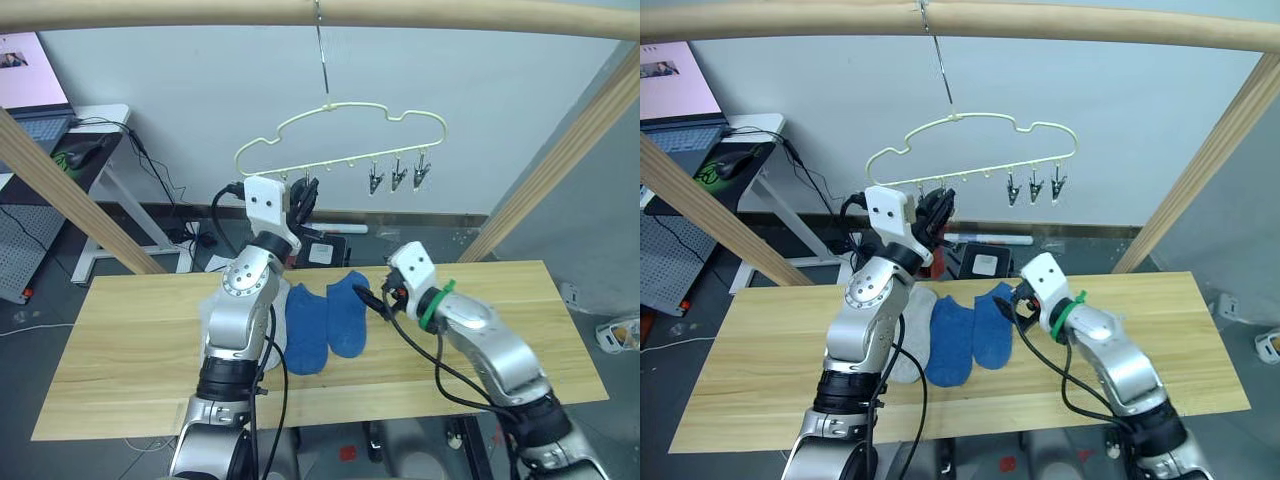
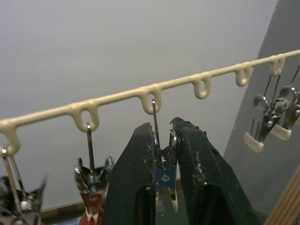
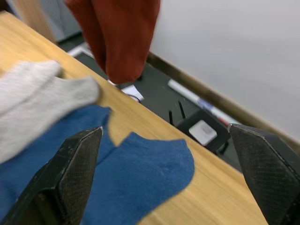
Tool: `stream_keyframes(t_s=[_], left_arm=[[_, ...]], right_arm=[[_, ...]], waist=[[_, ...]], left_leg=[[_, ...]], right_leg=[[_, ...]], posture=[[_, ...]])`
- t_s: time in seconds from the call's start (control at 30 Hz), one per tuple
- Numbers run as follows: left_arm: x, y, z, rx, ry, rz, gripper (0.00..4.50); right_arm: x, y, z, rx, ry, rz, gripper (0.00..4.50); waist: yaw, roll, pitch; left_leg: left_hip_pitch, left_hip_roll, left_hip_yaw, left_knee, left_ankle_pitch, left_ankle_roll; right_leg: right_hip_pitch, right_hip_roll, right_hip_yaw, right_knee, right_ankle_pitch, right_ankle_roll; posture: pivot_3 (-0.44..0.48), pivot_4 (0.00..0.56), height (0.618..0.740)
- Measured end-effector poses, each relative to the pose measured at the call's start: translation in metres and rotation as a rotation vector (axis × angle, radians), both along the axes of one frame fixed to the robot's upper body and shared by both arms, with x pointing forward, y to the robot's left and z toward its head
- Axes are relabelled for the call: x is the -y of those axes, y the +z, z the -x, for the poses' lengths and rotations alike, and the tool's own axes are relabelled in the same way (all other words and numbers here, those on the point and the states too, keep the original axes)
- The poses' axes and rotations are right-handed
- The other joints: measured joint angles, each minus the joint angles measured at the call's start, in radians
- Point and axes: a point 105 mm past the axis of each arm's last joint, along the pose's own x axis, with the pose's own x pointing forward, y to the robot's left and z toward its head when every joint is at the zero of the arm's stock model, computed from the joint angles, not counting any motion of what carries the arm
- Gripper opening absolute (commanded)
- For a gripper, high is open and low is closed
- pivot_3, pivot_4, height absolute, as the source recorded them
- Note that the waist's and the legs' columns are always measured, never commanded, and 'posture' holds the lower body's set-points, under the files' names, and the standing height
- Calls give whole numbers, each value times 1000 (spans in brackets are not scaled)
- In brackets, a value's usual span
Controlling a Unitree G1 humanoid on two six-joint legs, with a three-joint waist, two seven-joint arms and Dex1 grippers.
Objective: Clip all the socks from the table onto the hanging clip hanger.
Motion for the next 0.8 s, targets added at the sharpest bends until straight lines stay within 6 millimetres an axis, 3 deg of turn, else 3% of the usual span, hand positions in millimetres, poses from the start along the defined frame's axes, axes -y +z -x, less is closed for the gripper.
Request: stream_keyframes(t_s=[0.23, 0.5, 0.7, 0.8], left_arm=[[-6, 4, 2, -7, -10, 3, 317], [-10, 2, 1, -23, -1, -7, 292], [-11, 2, 1, -24, 3, -5, 247], [-11, 2, 1, -24, 5, -3, 247]], right_arm=[[-20, -27, -30, -75, -142, -42, 4500], [-30, -58, -32, -145, -240, -8, 4500], [-37, -65, -30, -167, -293, -20, 4500], [-39, -72, -29, -198, -296, -28, 3926]], waist=[[4, 0, 0], [6, 1, 1], [6, 1, 1], [6, 1, 1]], left_leg=[[-4, 0, 0, -6, 0, 0], [-10, 0, 0, -6, 0, 0], [-10, 0, 0, -6, 0, 0], [-10, 0, 0, -6, 0, 0]], right_leg=[[-7, 0, 0, -2, 3, -5], [-11, -1, 0, -2, 3, -5], [-11, -1, -1, -1, 3, -5], [-11, -1, -1, -1, 3, -5]], posture=[[-101, 271, 740], [-86, 273, 740], [-82, 272, 740], [-82, 271, 740]])
